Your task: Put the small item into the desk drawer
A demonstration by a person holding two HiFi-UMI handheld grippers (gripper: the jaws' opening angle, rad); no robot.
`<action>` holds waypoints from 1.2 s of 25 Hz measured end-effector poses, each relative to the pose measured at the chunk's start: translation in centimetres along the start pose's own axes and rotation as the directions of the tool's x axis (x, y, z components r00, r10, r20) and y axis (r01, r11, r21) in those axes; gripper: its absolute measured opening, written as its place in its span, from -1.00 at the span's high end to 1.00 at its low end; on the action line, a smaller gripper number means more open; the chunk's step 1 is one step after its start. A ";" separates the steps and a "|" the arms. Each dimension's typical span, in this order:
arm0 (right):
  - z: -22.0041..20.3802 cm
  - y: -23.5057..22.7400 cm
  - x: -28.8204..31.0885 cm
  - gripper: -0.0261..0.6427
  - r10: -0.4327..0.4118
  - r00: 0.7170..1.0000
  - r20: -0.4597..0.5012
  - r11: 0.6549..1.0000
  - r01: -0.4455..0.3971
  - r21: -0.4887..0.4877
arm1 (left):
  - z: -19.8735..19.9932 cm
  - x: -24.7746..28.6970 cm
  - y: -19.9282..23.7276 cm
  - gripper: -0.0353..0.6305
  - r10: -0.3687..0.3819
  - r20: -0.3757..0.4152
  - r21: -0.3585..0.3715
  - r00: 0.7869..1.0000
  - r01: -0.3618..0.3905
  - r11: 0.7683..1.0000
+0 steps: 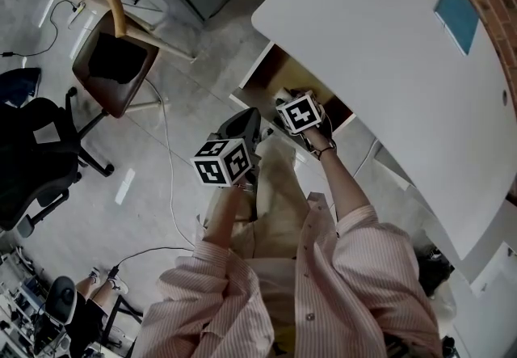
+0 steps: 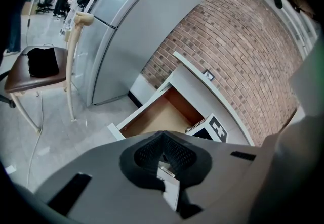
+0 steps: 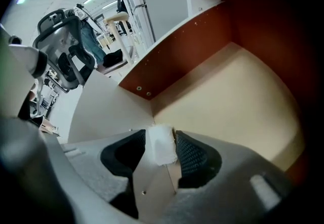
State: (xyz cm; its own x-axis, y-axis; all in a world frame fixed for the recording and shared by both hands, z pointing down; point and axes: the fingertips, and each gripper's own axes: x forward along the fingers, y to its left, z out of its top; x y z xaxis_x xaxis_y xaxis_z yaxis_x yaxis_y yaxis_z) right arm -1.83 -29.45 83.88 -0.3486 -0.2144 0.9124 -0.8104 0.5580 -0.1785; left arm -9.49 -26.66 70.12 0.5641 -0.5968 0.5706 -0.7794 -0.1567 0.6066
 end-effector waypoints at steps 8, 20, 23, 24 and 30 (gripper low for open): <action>2.6 2.9 -6.5 0.46 0.050 0.994 0.098 0.999 -0.049 -0.010 | 2.7 -2.6 -2.9 0.90 -0.046 -0.031 -0.006 0.998 0.046 0.999; 7.9 5.6 -21.2 0.90 0.094 0.913 0.396 0.994 -0.109 0.017 | 9.0 -8.3 -7.4 0.90 -0.211 -0.001 0.058 0.977 0.211 0.976; 10.0 5.5 -24.4 0.90 0.092 0.864 0.496 0.992 -0.123 0.030 | 11.9 -9.5 -8.7 0.90 -0.248 0.045 0.109 0.968 0.242 0.964; 10.5 5.4 -25.4 0.90 0.092 0.849 0.520 0.991 -0.130 0.037 | 12.7 -9.9 -9.1 0.90 -0.252 0.055 0.133 0.966 0.243 0.961; 12.7 5.1 -31.2 0.90 0.072 0.766 0.639 0.988 -0.141 0.058 | 15.9 -13.2 -11.5 0.90 -0.255 0.126 0.236 0.959 0.221 0.946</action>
State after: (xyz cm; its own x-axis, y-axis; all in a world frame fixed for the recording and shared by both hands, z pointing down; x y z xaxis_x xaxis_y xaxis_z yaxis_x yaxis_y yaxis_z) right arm -1.09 -30.11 49.83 -0.6262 -0.6361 0.4508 -0.7789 0.5355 -0.3264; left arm -12.33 -29.46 46.83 0.7052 -0.6314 0.3226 -0.6775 -0.4658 0.5693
